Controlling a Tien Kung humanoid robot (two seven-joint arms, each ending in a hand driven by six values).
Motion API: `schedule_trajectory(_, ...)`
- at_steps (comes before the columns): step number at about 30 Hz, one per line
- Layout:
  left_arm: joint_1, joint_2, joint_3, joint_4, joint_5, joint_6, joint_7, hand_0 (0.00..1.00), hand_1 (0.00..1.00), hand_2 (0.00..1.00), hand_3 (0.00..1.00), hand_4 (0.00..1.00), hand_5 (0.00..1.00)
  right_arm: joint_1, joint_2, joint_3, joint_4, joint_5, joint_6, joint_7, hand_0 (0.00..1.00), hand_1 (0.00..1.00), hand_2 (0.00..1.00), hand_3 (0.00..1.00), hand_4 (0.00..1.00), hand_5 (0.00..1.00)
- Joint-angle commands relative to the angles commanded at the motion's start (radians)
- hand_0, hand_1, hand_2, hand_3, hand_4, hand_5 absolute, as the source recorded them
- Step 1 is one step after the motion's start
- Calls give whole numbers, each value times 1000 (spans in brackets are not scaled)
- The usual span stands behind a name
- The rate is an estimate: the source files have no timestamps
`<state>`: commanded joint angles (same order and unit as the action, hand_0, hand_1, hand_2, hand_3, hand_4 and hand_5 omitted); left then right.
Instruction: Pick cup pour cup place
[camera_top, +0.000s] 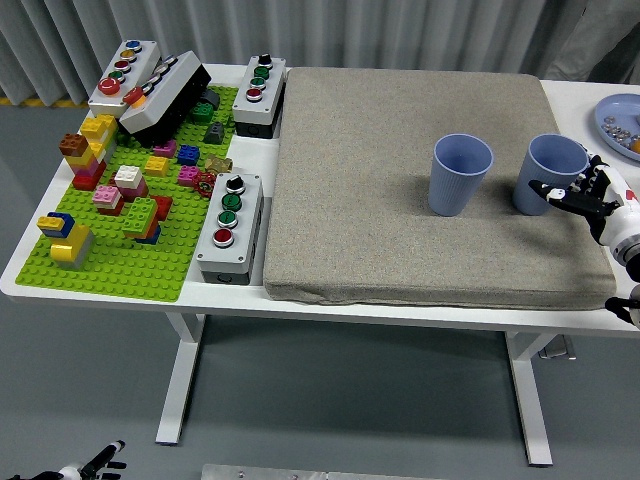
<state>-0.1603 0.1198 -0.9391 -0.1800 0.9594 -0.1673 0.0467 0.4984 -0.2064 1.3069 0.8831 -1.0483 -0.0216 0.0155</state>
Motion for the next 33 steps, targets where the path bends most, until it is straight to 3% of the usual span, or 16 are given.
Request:
schedule_trajectory(24, 2, 1, 3, 0, -1, 0, 1, 871, 855, 864, 774, 639, 971, 13, 20, -8, -18, 14, -15, 9, 920, 872, 919, 949, 886, 313)
schedule_trajectory(25, 2, 1, 3, 0, -1, 0, 1, 873, 855, 862, 774, 639, 971, 13, 20, -8, -18, 14, -15, 9, 907, 844, 874, 925, 886, 315)
schedule_trajectory(30, 6, 2, 4, 0, -2, 0, 1, 873, 855, 862, 774, 639, 971, 10, 21, -11, -19, 20, -20, 12, 907, 844, 874, 925, 886, 315)
schedule_trajectory(31, 7, 2, 5, 0, -3, 0, 1, 872, 855, 864, 774, 640, 970, 9, 22, -12, -19, 21, -21, 13, 876, 774, 710, 829, 881, 311)
schedule_trajectory(33, 7, 2, 5, 0, -3, 0, 1, 872, 855, 864, 774, 640, 970, 8, 23, -13, -19, 21, -22, 13, 876, 774, 710, 829, 881, 311)
